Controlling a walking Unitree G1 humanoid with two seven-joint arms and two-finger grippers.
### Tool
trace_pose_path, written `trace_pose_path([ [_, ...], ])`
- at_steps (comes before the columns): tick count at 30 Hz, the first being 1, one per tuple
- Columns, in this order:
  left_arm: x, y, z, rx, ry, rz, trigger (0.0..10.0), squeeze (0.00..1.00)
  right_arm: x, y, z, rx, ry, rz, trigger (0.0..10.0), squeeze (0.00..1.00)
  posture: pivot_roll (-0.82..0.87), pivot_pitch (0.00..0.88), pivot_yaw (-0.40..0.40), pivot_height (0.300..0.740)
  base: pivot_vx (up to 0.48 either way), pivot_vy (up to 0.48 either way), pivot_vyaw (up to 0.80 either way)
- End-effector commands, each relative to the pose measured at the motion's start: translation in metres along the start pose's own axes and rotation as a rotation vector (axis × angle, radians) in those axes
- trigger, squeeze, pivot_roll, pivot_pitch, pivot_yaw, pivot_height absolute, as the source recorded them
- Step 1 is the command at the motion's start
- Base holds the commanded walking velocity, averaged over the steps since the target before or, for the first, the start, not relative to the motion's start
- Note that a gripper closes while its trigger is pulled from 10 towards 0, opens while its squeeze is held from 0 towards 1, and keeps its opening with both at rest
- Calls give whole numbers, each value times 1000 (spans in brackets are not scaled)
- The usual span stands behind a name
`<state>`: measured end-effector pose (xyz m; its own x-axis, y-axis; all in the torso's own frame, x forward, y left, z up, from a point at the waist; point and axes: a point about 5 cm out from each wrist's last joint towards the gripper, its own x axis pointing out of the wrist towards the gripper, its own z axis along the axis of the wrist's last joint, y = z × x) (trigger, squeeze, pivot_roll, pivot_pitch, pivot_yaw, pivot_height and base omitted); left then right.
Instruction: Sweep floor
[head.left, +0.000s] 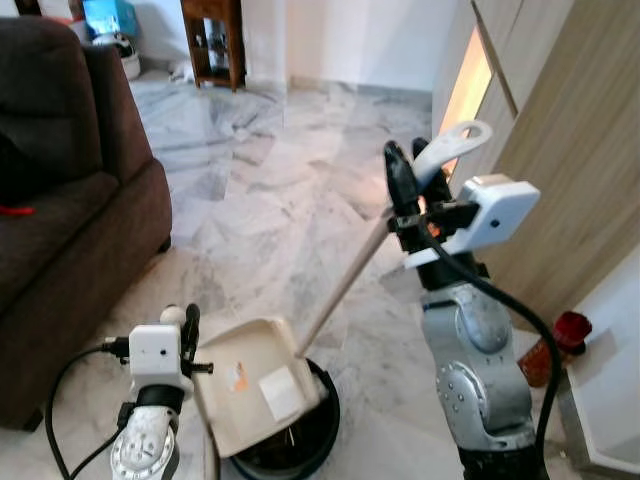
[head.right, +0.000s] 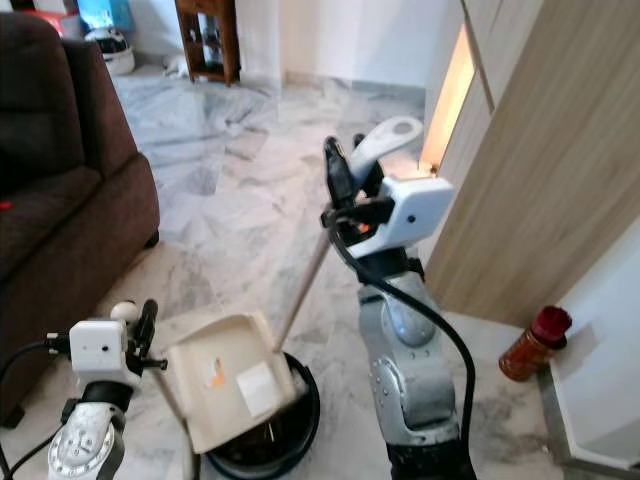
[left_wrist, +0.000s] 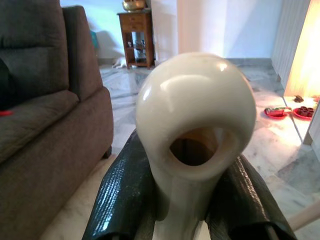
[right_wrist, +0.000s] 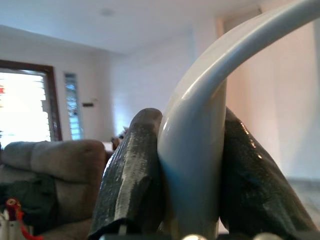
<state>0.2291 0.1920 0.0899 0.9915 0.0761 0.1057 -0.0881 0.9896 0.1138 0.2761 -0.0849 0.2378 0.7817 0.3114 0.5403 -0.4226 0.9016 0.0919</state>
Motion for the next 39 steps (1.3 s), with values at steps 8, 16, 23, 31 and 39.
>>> trace_pose_path([
  [8, 4, -7, 9, -12, -59, -31, 10000, 0, 6, 33, 25, -89, -147, 142, 10000, 0, 45, 0, -15, 740, 0, 0, 0],
  [16, 4, -9, 11, -1, -67, -43, 10000, 0, 6, 53, 29, -143, -189, 222, 10000, 0, 51, 0, -18, 740, 0, 0, 0],
  [23, 5, -10, 11, 1, -70, -49, 10000, 0, 3, 71, 32, -235, -217, 353, 10000, 0, 51, 0, -17, 740, 0, 0, 0],
  [31, 5, -11, 12, 5, -72, -54, 10000, 0, 0, 79, 33, -297, -237, 414, 10000, 0, 49, 0, -18, 740, 0, 0, 0],
  [39, 7, -11, 11, 7, -71, -59, 10000, 0, -2, 87, 31, -234, -199, 493, 10000, 0, 48, 0, -20, 740, 0, 0, 0],
])
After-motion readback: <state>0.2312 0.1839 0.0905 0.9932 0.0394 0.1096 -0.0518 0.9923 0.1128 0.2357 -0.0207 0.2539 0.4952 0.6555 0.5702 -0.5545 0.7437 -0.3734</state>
